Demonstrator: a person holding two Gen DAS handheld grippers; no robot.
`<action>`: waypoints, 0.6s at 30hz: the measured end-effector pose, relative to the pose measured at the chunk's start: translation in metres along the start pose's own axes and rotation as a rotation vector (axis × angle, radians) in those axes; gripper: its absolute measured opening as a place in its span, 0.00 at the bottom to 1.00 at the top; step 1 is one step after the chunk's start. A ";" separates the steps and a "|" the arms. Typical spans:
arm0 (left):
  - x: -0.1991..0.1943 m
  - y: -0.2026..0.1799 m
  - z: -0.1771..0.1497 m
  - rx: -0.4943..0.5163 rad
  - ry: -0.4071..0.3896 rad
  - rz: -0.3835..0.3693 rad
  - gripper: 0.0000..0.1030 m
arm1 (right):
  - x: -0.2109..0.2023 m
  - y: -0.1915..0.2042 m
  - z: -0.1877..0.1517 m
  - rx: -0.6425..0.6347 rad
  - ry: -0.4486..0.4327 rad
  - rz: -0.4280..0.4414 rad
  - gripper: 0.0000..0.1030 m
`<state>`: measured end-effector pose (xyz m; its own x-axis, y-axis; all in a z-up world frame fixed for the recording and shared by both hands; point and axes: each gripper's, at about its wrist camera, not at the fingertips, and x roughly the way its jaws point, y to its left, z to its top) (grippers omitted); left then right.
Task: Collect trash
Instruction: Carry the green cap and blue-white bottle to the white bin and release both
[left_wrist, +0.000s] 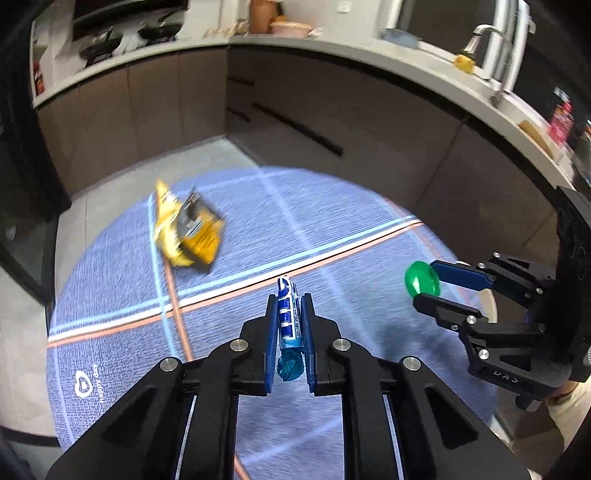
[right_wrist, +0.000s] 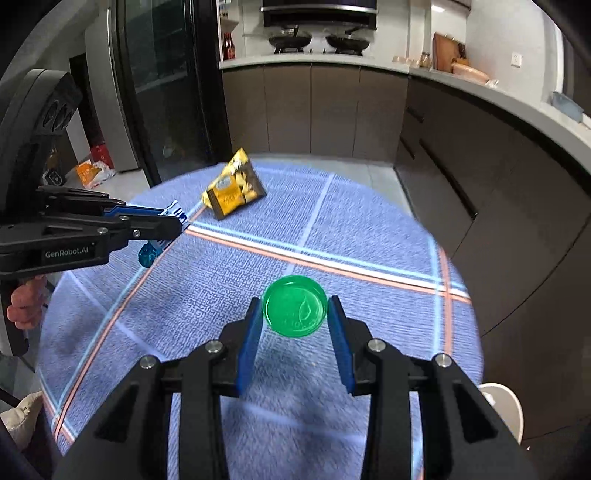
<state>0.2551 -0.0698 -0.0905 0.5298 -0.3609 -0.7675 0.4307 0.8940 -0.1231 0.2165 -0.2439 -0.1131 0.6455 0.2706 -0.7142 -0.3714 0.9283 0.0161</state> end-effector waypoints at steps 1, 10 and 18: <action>-0.007 -0.009 0.002 0.017 -0.012 -0.009 0.11 | -0.011 -0.001 -0.002 0.000 -0.017 -0.009 0.36; -0.042 -0.098 0.018 0.166 -0.094 -0.100 0.11 | -0.089 -0.032 -0.023 0.039 -0.114 -0.086 0.36; -0.035 -0.174 0.021 0.277 -0.109 -0.199 0.11 | -0.138 -0.080 -0.058 0.126 -0.148 -0.183 0.36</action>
<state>0.1767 -0.2179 -0.0290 0.4840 -0.5598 -0.6726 0.7072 0.7029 -0.0762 0.1181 -0.3704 -0.0562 0.7881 0.1212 -0.6035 -0.1597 0.9871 -0.0103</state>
